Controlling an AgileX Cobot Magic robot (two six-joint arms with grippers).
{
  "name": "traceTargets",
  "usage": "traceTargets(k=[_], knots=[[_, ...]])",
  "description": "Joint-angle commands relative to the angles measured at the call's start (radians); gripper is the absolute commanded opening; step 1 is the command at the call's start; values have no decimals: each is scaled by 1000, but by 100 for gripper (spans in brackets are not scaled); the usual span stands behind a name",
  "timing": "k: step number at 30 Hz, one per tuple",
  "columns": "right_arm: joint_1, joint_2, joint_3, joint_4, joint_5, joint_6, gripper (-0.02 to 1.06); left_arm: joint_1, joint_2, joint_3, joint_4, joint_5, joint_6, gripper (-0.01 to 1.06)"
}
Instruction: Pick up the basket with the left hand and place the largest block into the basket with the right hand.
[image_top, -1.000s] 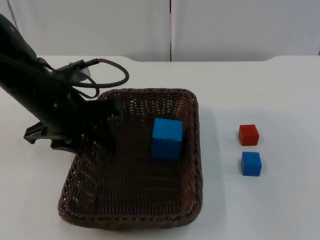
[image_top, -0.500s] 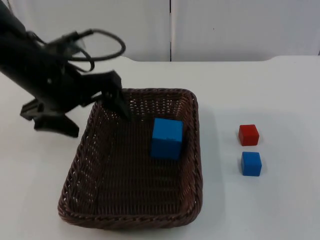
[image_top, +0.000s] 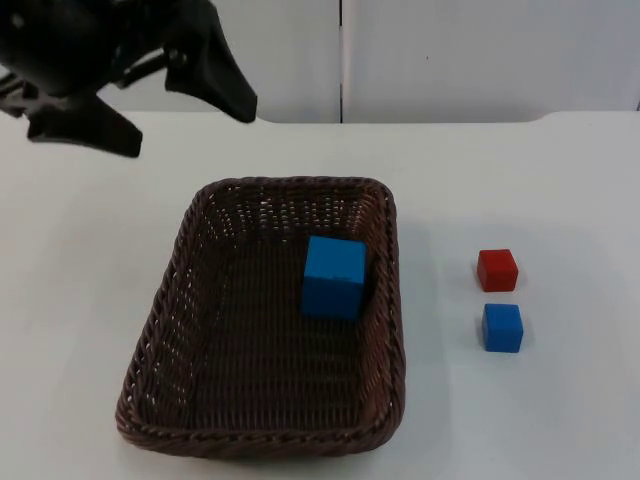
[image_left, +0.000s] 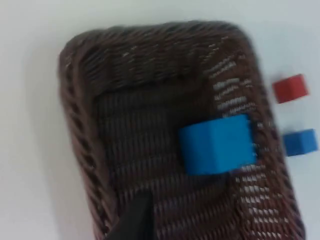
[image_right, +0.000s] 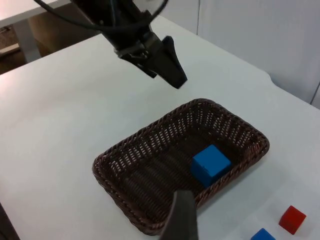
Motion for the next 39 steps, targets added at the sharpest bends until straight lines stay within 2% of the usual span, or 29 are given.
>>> traceTargets(k=[1, 8, 13, 20, 29, 32, 37, 39], knots=[[-2, -8, 1, -8, -14, -7, 66, 0, -46, 13, -1, 31, 31, 105], [-2, -8, 3, -8, -5, -7, 66, 0, -164, 92, -9, 39, 63, 105], [-2, -8, 27, -8, 8, -7, 66, 0, -302, 204, -9, 30, 111, 105], [-2, -8, 144, 20, -19, -3, 66, 0, -554, 342, 4, 37, 217, 105], [-2, -69, 206, 20, -46, -8, 66, 0, -897, 452, 40, 37, 219, 105], [-2, -121, 221, 15, -51, -8, 66, 0, -977, 478, 50, 37, 197, 105], [-2, -262, 261, -2, -25, -1, 66, 0, -1139, 524, 116, 39, 91, 105], [-2, -319, 277, -7, 13, 15, 66, 0, -1202, 527, 216, 58, -15, 105]])
